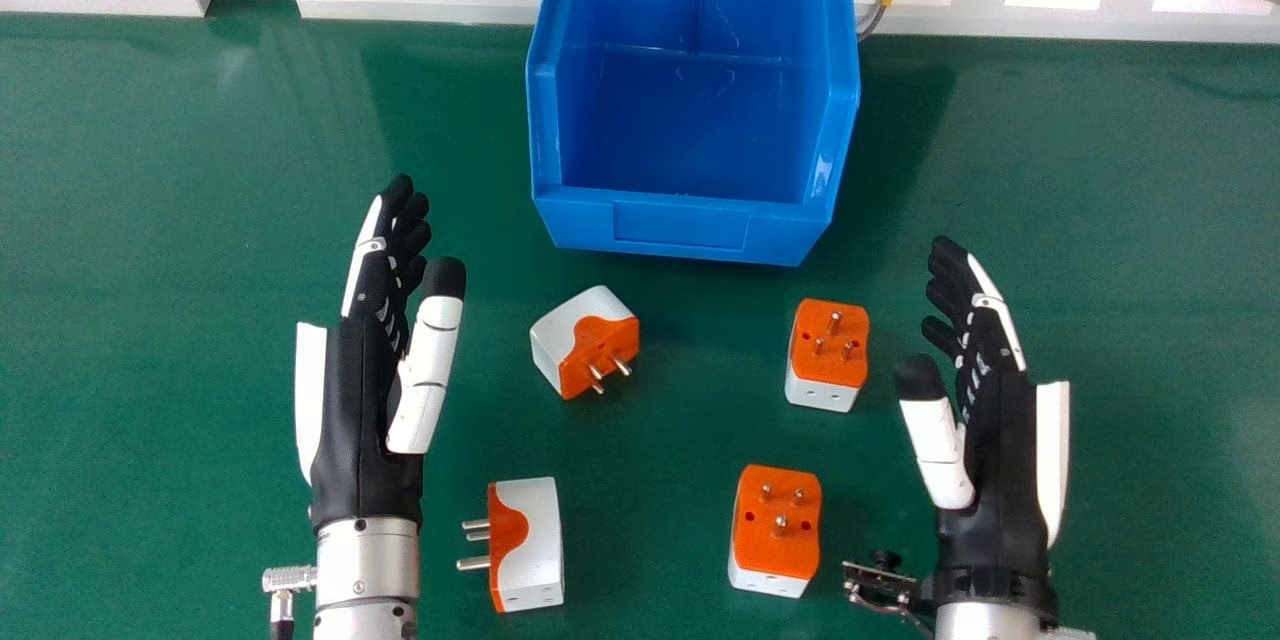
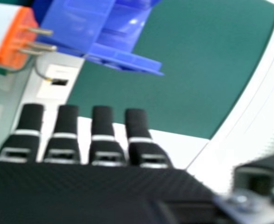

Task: Pick all objects and put in blue box

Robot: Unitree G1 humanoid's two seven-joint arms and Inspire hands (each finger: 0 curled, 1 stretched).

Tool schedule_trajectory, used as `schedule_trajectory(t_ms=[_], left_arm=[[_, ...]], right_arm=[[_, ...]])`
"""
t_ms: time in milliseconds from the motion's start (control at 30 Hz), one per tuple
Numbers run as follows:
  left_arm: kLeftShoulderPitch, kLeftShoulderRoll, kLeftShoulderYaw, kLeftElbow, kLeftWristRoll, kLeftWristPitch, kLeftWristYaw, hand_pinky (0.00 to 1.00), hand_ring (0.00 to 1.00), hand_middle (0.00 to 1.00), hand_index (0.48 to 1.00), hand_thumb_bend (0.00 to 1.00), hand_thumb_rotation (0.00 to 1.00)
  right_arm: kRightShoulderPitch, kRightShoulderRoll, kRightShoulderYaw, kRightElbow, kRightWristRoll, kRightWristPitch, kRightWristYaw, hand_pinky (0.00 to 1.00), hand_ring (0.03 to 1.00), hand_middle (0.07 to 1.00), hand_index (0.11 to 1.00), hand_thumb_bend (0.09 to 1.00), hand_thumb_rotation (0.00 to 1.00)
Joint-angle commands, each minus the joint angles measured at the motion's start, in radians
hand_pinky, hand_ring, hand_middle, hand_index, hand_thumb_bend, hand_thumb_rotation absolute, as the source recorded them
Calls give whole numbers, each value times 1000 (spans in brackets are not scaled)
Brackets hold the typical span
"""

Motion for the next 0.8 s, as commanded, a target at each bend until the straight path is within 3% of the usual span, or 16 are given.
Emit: schedule_trajectory(t_ms=[0, 433, 767], left_arm=[[4, -3, -4, -11, 6, -18, 2, 922, 918, 925, 918, 692, 884], [5, -2, -4, -11, 5, -19, -2, 922, 918, 925, 918, 693, 884], [12, -7, -4, -28, 0, -16, -9, 925, 918, 926, 919, 687, 885]], right_arm=[[-1, -7, -1, -9, -3, -12, -6, 832, 869, 869, 849, 909, 1000], [4, -8, -2, -14, 6, -13, 5, 835, 869, 870, 849, 903, 1000], [21, -35, 0, -70, -8, 6, 20, 829, 870, 870, 846, 889, 1000]])
